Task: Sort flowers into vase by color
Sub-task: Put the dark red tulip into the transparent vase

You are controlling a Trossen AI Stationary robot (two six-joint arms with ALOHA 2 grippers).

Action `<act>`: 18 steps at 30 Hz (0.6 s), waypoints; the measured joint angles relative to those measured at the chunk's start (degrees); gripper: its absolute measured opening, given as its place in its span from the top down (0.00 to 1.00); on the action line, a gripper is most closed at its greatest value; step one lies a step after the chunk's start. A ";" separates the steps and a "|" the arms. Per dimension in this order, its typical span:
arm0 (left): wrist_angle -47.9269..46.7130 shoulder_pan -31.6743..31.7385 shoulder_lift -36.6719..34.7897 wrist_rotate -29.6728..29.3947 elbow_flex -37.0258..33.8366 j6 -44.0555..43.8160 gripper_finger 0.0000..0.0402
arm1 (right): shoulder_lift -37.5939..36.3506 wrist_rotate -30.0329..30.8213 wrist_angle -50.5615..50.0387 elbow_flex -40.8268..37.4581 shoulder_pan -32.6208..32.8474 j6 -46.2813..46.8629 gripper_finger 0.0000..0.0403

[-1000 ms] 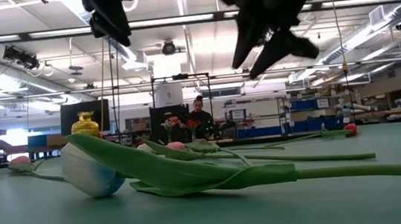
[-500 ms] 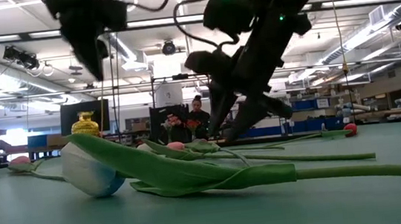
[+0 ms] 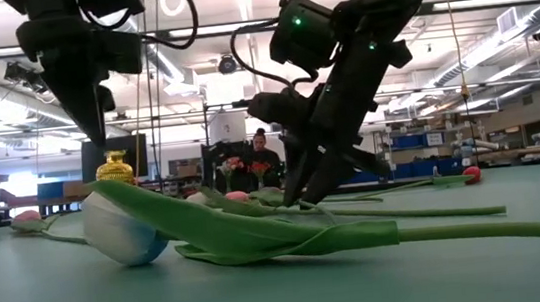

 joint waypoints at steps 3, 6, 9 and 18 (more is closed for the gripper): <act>4.17 0.00 -0.04 -0.19 -0.55 -0.36 0.57 | 0.12 -2.24 0.84 -0.10 -0.68 -1.32 0.90; 7.46 0.01 -0.10 -0.22 -0.67 -1.43 0.57 | 0.16 -3.23 1.75 -0.11 -0.96 -1.56 0.96; 11.07 -0.20 -0.06 -0.22 -0.67 -3.21 0.57 | -0.68 -3.34 2.63 -0.15 -0.93 -1.30 0.95; 18.82 -2.70 -0.04 -0.35 -0.67 -7.73 0.57 | -11.18 5.47 3.06 -0.17 0.29 -4.51 0.98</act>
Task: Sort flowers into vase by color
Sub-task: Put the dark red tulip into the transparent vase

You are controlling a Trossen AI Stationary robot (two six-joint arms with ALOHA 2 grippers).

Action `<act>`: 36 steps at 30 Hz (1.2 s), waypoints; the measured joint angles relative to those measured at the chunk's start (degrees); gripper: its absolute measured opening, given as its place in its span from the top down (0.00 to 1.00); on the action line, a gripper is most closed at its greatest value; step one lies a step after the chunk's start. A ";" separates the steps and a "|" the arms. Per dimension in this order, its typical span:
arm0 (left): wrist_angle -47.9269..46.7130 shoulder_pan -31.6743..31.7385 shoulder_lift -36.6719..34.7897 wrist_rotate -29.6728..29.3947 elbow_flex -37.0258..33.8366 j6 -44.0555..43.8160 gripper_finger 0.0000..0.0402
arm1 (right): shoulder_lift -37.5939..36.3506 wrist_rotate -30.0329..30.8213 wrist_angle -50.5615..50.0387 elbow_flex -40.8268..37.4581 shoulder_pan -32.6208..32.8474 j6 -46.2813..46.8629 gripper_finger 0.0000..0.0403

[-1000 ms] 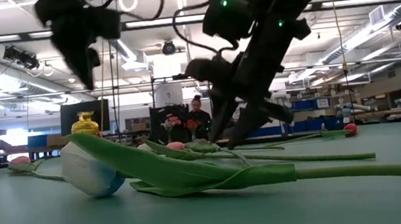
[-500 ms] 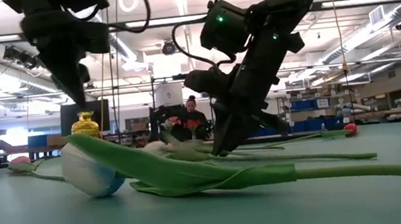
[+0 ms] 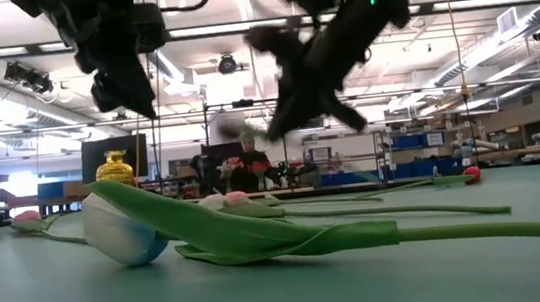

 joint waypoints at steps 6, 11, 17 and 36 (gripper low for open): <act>13.40 -0.20 0.00 -1.13 0.00 -0.24 0.57 | -9.42 4.05 0.67 0.02 0.87 -8.73 0.98; 31.72 0.38 0.00 -3.22 0.02 2.00 0.57 | -16.43 5.49 1.79 0.04 3.00 -17.51 0.99; 47.83 2.60 0.00 -4.23 0.04 2.90 0.57 | -21.91 6.06 2.01 0.04 5.66 -25.21 0.99; 61.69 3.62 6.71 0.15 5.17 4.49 0.57 | -23.31 7.58 10.25 0.09 5.95 -32.78 0.98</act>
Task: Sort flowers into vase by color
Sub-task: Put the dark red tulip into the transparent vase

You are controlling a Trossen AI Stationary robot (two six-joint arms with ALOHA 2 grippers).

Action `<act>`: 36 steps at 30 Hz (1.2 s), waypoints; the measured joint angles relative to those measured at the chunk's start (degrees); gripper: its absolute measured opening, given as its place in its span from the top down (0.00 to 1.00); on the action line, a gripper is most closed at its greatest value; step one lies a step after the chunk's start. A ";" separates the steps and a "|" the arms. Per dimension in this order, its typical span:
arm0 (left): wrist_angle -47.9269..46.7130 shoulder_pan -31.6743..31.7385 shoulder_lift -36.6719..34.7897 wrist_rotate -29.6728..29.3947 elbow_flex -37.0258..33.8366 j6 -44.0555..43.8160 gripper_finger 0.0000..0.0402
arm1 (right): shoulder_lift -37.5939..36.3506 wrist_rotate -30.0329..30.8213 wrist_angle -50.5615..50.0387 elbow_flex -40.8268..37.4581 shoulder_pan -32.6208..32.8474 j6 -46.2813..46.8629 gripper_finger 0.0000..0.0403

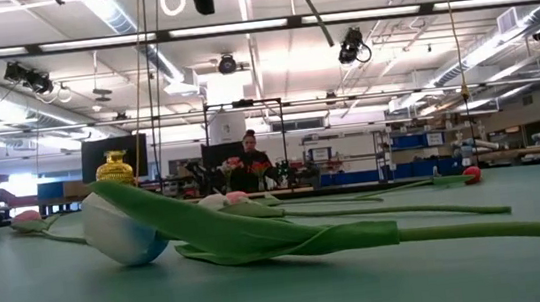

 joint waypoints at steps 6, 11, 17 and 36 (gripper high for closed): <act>0.18 0.92 0.85 0.03 1.86 0.43 0.65 | 0.02 -0.85 -0.44 0.00 0.02 -1.65 0.95; 0.42 2.92 0.87 4.66 1.89 -0.28 0.92 | 0.02 -1.11 -1.49 0.00 0.00 -1.93 0.86; -0.23 3.87 0.87 10.05 1.89 -1.58 0.97 | 0.02 -8.92 -1.69 0.00 -0.94 -4.22 0.67; 1.47 2.53 4.76 15.06 1.89 -2.14 0.97 | 0.04 -24.87 -1.93 0.00 -6.72 0.43 0.69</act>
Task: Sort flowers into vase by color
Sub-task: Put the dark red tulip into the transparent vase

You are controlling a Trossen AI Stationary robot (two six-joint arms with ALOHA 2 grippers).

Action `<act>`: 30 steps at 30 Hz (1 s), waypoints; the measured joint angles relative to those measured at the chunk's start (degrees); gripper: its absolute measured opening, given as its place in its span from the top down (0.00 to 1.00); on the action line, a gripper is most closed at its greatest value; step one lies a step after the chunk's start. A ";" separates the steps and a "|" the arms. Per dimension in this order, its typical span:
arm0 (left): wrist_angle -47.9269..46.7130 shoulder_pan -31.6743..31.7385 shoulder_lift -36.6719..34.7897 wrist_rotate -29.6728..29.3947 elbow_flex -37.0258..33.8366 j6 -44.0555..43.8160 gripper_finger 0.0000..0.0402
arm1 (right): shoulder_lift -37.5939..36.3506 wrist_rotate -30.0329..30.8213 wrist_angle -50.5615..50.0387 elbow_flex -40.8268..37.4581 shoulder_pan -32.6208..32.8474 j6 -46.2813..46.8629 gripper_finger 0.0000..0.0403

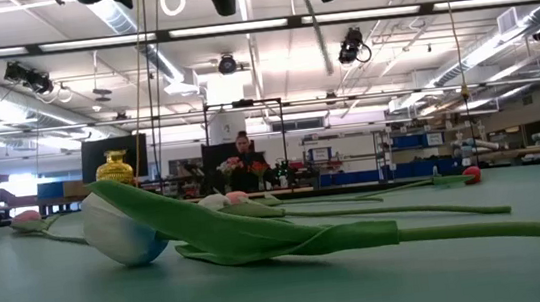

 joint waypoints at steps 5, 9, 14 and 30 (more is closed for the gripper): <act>0.81 0.09 -0.04 0.00 0.00 -0.24 0.98 | 0.00 -1.63 -0.23 0.00 -0.06 -0.09 0.88; 1.11 0.03 -0.04 -1.40 0.00 -0.25 0.95 | 0.02 -2.40 -0.23 0.00 -0.38 -0.54 0.97; 2.51 -0.37 -0.05 -3.89 0.00 0.94 0.78 | 0.00 -0.04 -0.02 0.00 -0.83 -0.97 0.98; -21.72 2.40 -23.46 -1.84 0.02 9.18 0.47 | -14.79 16.70 -1.60 -0.02 7.68 -22.96 0.99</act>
